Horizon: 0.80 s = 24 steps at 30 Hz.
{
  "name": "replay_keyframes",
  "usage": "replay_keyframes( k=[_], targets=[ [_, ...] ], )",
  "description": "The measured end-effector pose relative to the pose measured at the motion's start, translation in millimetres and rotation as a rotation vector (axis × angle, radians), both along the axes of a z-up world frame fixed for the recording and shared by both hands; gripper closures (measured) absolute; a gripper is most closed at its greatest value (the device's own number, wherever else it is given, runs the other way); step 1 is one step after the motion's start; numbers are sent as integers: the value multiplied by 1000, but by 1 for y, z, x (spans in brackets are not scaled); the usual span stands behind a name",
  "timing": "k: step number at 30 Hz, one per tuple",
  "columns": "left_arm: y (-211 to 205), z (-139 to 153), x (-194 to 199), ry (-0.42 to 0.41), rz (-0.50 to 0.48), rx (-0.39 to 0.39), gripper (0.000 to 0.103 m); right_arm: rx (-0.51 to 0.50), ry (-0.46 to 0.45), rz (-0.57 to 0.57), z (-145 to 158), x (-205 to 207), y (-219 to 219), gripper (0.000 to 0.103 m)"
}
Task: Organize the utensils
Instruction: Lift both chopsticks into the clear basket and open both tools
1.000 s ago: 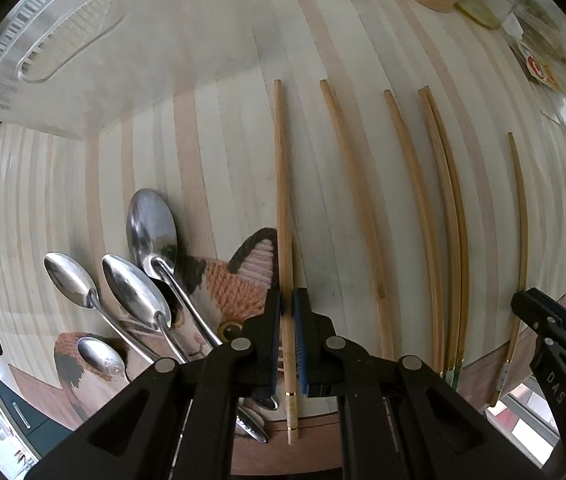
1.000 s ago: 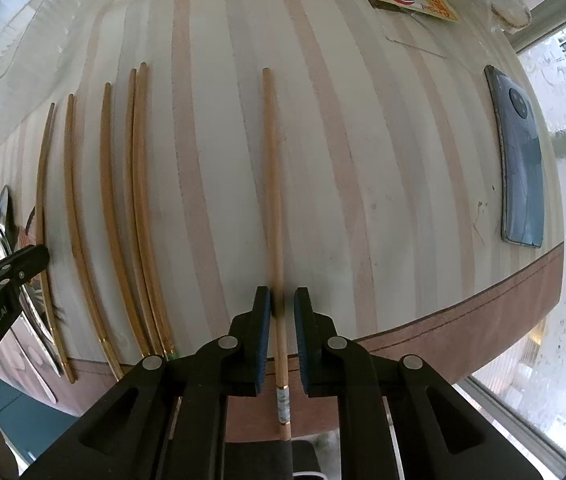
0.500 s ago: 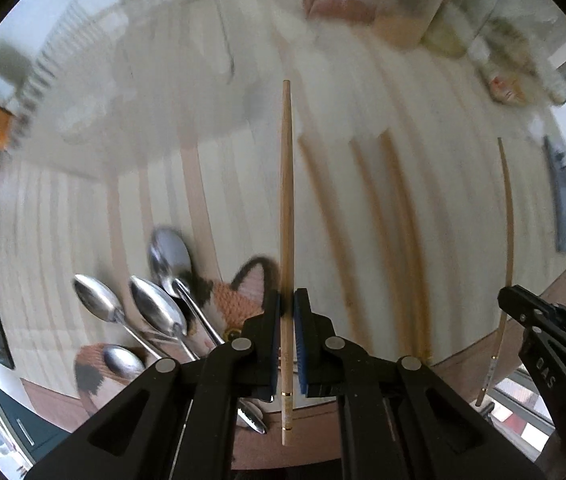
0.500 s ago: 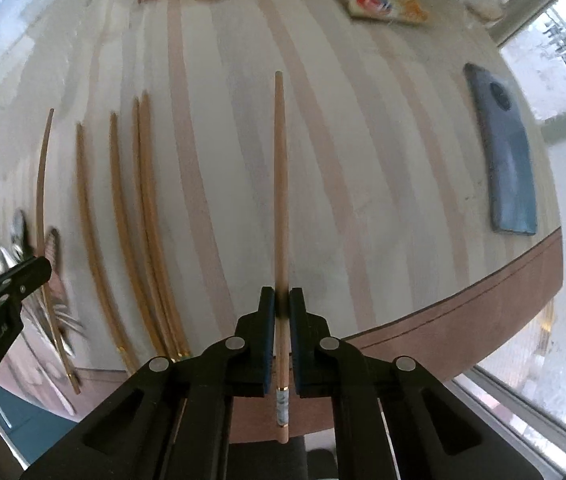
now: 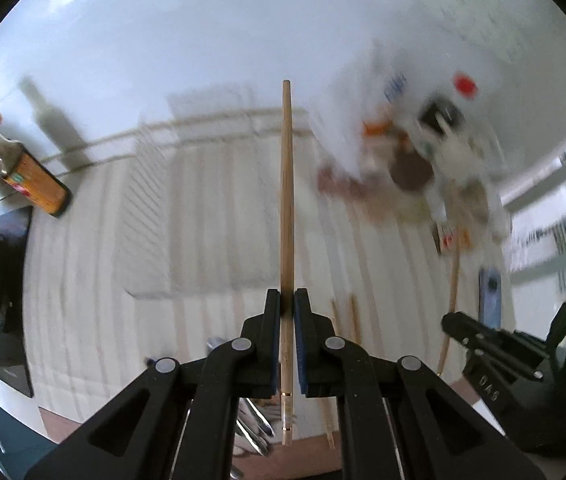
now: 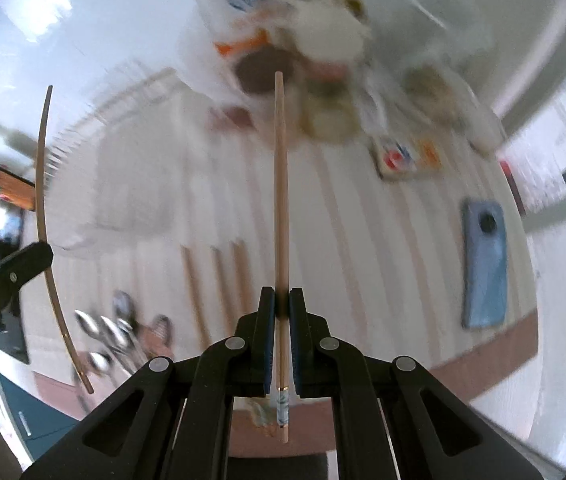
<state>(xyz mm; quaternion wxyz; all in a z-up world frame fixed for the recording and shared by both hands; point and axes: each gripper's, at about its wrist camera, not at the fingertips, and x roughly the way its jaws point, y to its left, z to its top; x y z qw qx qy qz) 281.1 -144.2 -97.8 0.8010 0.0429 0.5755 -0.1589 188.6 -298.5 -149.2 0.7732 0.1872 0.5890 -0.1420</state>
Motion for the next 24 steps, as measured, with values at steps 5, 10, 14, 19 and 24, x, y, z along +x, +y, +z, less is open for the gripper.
replay_keyframes(
  k=[5, 10, 14, 19, 24],
  targets=[
    [32, 11, 53, -12, 99, 11, 99, 32, -69, 106, 27, 64, 25, 96],
    [54, -7, 112, 74, 198, -5, 99, 65, -130, 193, 47, 150, 52, 96],
    [62, -34, 144, 145, 250, -19, 99, 105, -116, 220, 39, 210, 64, 96],
    [70, -64, 166, 212, 267, -10, 99, 141, -63, 230, 9, 256, 72, 96],
    [70, -78, 173, 263, 248, -6, 98, 156, -17, 245, -21, 269, 82, 96]
  ],
)
